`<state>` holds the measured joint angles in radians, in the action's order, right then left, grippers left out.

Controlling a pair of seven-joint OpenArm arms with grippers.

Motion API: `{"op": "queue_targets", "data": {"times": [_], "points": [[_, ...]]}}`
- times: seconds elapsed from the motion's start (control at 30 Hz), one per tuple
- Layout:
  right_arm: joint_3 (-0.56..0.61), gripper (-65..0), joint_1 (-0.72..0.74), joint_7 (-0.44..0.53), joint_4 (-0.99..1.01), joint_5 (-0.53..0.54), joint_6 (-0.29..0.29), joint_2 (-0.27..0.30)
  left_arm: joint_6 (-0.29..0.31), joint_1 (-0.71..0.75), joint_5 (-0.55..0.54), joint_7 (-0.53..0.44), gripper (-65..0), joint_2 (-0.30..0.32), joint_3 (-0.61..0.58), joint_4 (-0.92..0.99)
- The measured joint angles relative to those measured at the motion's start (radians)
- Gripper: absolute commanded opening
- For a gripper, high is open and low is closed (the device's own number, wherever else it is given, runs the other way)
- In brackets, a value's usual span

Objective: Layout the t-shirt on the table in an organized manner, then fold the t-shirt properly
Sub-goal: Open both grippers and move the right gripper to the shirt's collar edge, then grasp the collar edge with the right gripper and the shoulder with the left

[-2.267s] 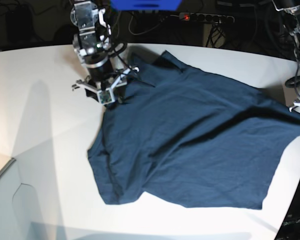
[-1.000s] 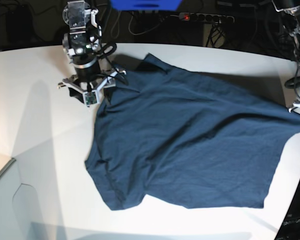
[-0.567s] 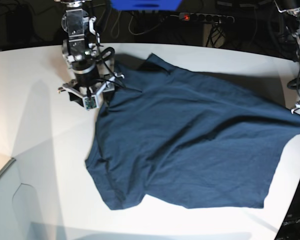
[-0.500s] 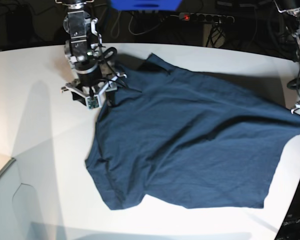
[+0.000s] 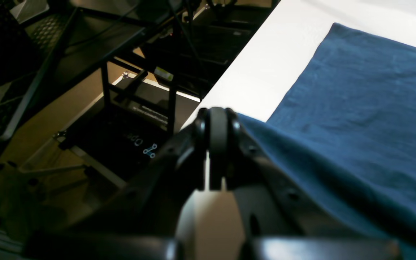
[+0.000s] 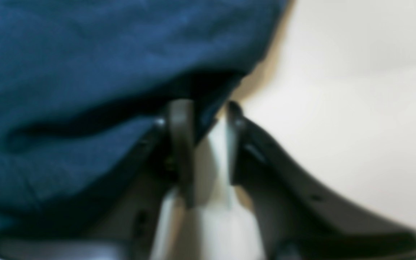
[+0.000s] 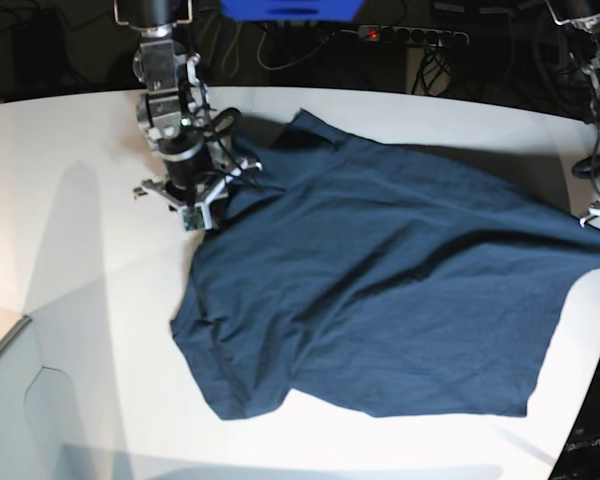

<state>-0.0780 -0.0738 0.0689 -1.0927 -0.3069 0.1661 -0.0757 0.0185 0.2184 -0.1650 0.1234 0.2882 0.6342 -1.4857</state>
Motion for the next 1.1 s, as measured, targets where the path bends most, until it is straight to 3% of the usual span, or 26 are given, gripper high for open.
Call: {"op": "queue_targets", "data": {"times": [0.2,0.4,0.6,0.77,0.9,1.1], "points": [[-0.152,-65.0,0.035,0.026,0.051,0.001,0.006,0.061,0.001,0.003,-0.001,0.0,-64.8,0.0,0.0,0.0],[-0.169,-65.0,0.028,0.023,0.052,0.001,0.006,0.128,0.009,0.002,-0.001,0.0,-64.8,-0.003,-0.004,0.0],[-0.169,-65.0,-0.041,-0.008,-0.028,-0.003,0.005,0.136,0.01,0.005,-0.004,0.0,-64.8,-0.009,-0.006,0.0],[-0.169,-65.0,-0.166,-0.103,-0.214,-0.021,0.006,0.128,0.008,0.035,-0.001,0.0,-64.8,-0.058,-0.008,-0.002],[-0.174,-64.9,-0.2,-0.095,-0.309,-0.022,0.002,0.117,-0.011,0.056,-0.001,0.004,-64.8,-0.09,-0.002,-0.002],[-0.175,-48.1,-0.26,-0.107,-0.39,-0.023,0.002,0.088,0.0,0.093,-0.001,-0.003,-64.8,-0.094,-0.004,-0.005]]}}
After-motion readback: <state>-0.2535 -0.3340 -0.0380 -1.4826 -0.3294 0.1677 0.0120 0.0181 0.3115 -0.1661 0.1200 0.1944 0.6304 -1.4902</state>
